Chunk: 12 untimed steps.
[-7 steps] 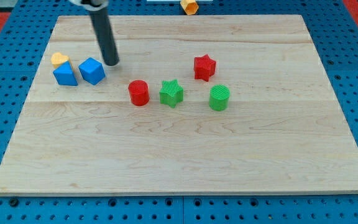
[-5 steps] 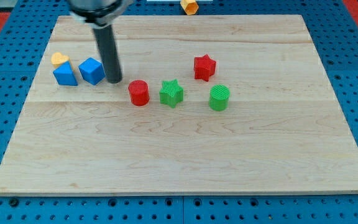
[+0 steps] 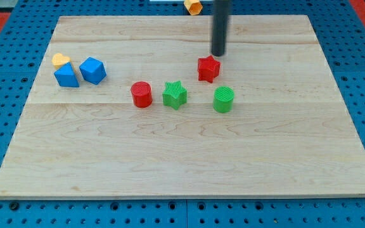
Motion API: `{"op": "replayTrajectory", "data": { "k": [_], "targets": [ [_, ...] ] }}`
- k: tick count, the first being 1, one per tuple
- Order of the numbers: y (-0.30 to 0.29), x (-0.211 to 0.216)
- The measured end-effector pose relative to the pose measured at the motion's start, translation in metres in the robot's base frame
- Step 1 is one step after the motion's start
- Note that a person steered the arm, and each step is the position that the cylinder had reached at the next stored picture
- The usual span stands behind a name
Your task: Keep green blocks and red circle in a diagonal line with blue cube
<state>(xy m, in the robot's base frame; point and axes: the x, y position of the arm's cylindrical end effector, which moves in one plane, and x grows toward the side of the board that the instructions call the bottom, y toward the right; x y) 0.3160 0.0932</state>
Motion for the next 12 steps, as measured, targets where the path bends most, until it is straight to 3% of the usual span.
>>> {"op": "replayTrajectory", "data": {
  "k": [2, 4, 5, 6, 7, 12],
  "targets": [
    [-0.089, 0.053],
    [0.022, 0.069],
    [0.049, 0.097],
    [-0.020, 0.128],
    [-0.054, 0.131],
    [-0.188, 0.101]
  ]
}}
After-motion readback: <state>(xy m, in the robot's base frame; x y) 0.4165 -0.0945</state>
